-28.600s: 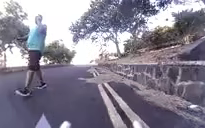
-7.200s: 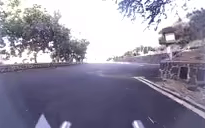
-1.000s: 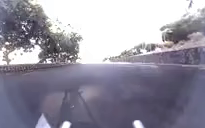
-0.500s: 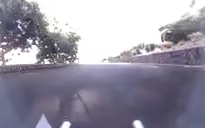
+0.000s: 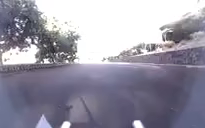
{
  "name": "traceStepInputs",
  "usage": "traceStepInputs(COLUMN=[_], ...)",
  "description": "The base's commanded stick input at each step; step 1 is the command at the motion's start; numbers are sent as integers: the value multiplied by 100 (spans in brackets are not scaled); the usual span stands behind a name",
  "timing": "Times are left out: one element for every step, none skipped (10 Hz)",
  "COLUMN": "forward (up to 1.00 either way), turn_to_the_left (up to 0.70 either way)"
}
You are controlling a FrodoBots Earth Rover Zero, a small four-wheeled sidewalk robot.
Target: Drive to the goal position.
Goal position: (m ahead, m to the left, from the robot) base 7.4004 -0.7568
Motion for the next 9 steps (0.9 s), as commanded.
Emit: traceStepInputs(forward=[69,69,69,69,69,69,69,69,69], turn_to_the_left=[3,3,3,3,3,3,3,3,3])
